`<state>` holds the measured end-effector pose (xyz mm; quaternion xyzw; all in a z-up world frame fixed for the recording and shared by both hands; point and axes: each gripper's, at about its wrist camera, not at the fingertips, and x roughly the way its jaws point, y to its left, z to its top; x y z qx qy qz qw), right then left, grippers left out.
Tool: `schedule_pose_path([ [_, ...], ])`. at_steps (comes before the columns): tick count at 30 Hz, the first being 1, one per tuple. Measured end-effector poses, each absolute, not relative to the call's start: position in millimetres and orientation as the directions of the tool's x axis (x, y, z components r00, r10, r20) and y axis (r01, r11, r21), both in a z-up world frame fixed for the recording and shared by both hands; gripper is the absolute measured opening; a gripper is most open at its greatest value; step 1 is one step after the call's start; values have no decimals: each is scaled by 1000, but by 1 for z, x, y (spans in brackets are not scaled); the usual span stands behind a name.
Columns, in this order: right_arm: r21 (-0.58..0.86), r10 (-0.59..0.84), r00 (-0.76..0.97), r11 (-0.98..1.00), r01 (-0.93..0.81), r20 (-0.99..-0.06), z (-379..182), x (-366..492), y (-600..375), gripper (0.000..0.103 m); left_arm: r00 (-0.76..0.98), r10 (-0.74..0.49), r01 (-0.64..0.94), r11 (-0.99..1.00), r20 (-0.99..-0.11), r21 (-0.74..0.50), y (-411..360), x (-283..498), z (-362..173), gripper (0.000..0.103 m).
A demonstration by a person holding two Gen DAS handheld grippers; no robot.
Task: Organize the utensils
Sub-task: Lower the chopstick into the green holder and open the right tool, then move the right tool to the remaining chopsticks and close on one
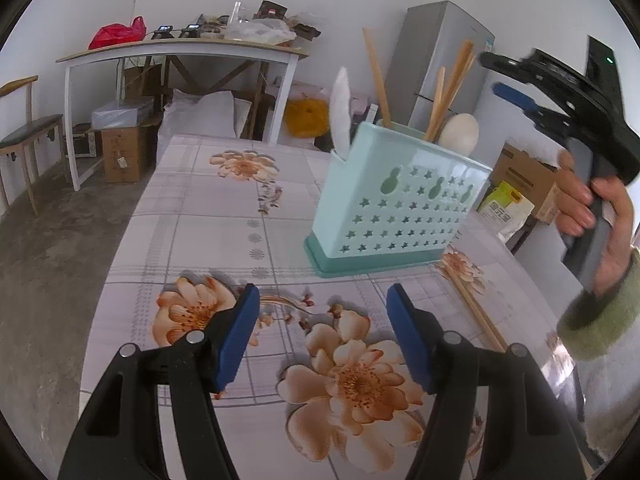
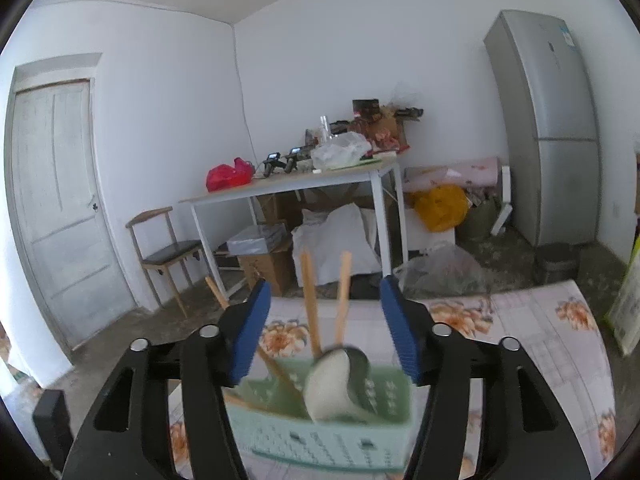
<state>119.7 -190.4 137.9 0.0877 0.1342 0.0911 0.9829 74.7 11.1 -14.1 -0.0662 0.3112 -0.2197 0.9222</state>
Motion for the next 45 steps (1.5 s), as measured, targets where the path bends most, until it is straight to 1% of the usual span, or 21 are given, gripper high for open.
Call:
schedule_pose_path([
  [3,248,199,948,959,-137,-247,139,95,-210,63,701,-452,376,891,-551,-253,6,74,-14,64],
  [4,266,195,949,956,-128,-246,139,88,-217,64,700,-453,379,891,-553,-250,4,73,-13,67],
  [6,310,189,950,945,-107,-247,134,70,-231,64,697,-451,383,891,-558,-243,2,72,-14,68],
  [8,359,176,947,931,-71,-269,122,50,-247,65,689,-450,386,891,-568,-238,-1,72,-15,71],
  [9,372,171,942,926,-54,-288,116,46,-250,65,683,-449,387,891,-576,-236,-4,73,-16,71],
  [12,390,149,902,921,22,-405,84,33,-257,65,668,-448,395,890,-595,-226,-11,74,-18,73],
  [13,398,160,874,916,41,-459,67,28,-255,64,664,-446,398,890,-600,-221,-14,74,-18,74],
  [14,405,170,848,913,57,-502,53,25,-253,63,659,-442,401,891,-608,-212,-18,74,-19,75],
  [16,414,193,798,907,77,-571,25,18,-246,54,649,-439,409,890,-622,-201,-25,73,-20,76],
  [18,405,206,752,910,88,-626,5,14,-233,49,639,-438,417,888,-632,-194,-31,72,-22,76],
  [20,355,180,716,929,100,-674,-10,11,-217,44,630,-435,427,886,-643,-181,-38,71,-23,79],
  [22,319,163,700,943,98,-696,-17,7,-207,38,624,-432,435,884,-651,-170,-44,69,-23,80],
  [23,300,152,693,949,96,-705,-20,7,-202,37,621,-432,440,883,-654,-166,-47,68,-23,80],
  [25,271,133,682,958,99,-720,-26,2,-205,28,615,-431,450,880,-661,-155,-54,65,-23,81],
  [28,222,103,660,970,100,-744,-31,2,-203,18,609,-435,465,873,-663,-147,-64,62,-21,81],
  [29,218,102,656,971,97,-748,-33,0,-204,18,607,-439,472,870,-662,-143,-69,60,-19,81],
  [31,204,90,651,974,102,-754,-37,1,-206,8,605,-442,485,864,-663,-135,-77,58,-17,81],
  [33,194,80,652,975,105,-754,-39,1,-206,5,600,-450,503,855,-662,-126,-87,55,-14,81],
  [39,239,59,662,953,185,-747,-41,-8,-227,4,562,-471,587,806,-680,-74,-130,47,-10,81],
  [43,296,71,674,928,226,-736,-44,-16,-243,4,511,-468,667,745,-722,-11,-169,40,-20,81],
  [45,307,73,677,923,232,-732,-44,-19,-246,4,498,-447,693,720,-744,31,-185,37,-28,76],
])
